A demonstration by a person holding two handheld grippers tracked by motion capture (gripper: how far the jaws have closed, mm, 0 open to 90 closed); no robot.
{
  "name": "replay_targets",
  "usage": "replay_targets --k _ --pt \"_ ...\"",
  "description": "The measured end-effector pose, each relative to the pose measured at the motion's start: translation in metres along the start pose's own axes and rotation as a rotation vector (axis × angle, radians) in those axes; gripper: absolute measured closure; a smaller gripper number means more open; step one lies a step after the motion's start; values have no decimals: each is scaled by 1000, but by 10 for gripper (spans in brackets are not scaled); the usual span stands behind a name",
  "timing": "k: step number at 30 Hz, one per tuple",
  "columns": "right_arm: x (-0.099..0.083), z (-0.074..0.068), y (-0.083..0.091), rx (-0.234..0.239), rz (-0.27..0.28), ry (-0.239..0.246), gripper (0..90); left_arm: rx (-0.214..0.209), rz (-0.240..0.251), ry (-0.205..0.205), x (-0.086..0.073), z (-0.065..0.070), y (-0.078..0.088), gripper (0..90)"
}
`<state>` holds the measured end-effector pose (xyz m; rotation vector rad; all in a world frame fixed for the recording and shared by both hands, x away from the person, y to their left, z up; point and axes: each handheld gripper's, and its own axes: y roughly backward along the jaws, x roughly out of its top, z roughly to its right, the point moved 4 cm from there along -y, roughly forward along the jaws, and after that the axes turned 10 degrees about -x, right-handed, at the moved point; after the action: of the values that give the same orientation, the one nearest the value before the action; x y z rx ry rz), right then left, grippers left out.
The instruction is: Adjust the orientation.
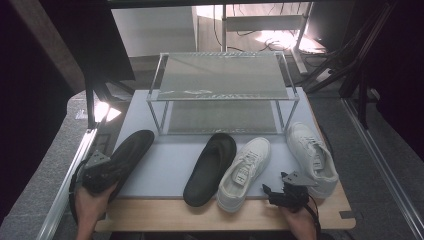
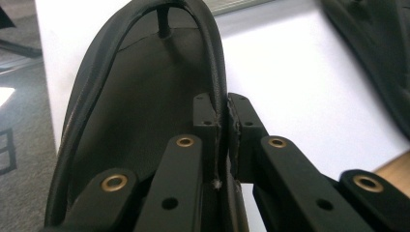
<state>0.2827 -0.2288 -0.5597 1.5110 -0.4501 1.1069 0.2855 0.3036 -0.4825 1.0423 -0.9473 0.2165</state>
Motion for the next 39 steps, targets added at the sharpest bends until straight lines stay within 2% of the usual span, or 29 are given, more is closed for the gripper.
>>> replay_targets --k 9,15,31,39 --pt "0 0 0 0 0 0 164 -41 -4 -33 -5 21 1 836" --pt "0 0 0 0 0 0 164 -70 -4 -47 -4 31 -6 836" --pt "0 0 0 0 0 0 164 -120 11 -92 15 55 -29 836" --pt "0 0 0 0 0 0 164 -127 16 -109 27 62 -45 835"
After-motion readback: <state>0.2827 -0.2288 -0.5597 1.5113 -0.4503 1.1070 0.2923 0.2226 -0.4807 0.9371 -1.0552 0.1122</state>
